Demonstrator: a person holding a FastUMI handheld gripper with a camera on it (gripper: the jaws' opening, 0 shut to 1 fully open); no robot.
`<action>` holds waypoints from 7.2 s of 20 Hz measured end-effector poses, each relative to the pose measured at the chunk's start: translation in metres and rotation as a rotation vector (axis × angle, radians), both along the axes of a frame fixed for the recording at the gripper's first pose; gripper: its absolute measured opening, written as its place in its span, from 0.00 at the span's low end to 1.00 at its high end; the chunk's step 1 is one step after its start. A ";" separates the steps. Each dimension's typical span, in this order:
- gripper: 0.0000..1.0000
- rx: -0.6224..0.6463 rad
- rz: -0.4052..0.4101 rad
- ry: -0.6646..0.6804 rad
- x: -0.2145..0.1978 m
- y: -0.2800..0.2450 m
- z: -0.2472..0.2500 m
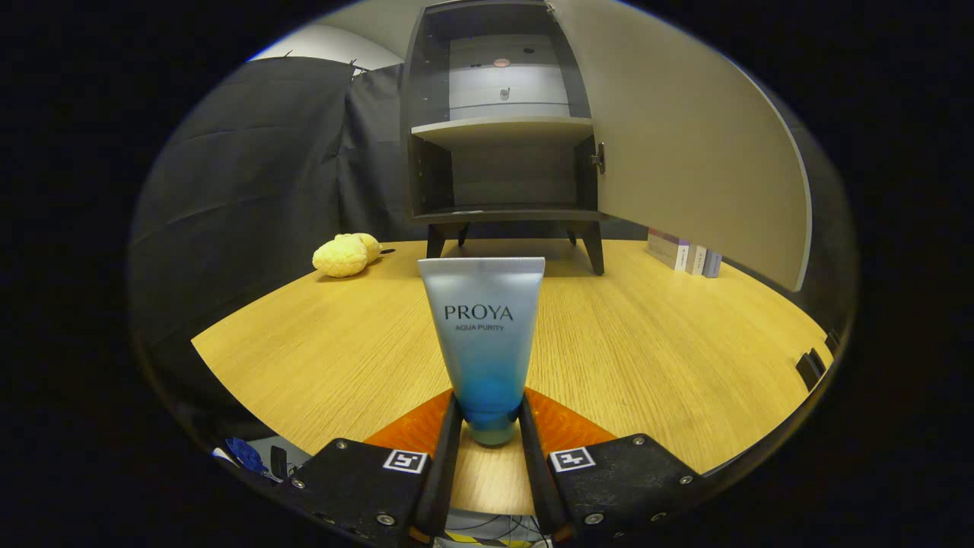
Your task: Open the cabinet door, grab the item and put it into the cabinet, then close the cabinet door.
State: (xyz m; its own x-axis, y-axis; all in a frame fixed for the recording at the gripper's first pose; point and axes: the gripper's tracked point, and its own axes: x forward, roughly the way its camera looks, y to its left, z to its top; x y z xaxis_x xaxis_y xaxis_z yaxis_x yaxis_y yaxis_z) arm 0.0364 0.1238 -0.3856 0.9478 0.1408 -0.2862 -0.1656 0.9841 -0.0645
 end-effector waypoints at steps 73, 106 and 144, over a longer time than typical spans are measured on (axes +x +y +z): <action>0.93 -0.001 -0.061 -0.235 0.140 0.054 0.392; 0.95 0.029 -0.105 -0.247 -0.029 -0.233 0.415; 0.95 0.132 -0.095 -0.246 -0.025 0.033 0.378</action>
State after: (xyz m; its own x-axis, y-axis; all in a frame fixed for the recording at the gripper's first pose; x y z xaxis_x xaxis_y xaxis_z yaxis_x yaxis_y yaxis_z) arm 0.0119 0.1564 -0.0079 0.9972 0.0684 -0.0310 -0.0672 0.9970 0.0381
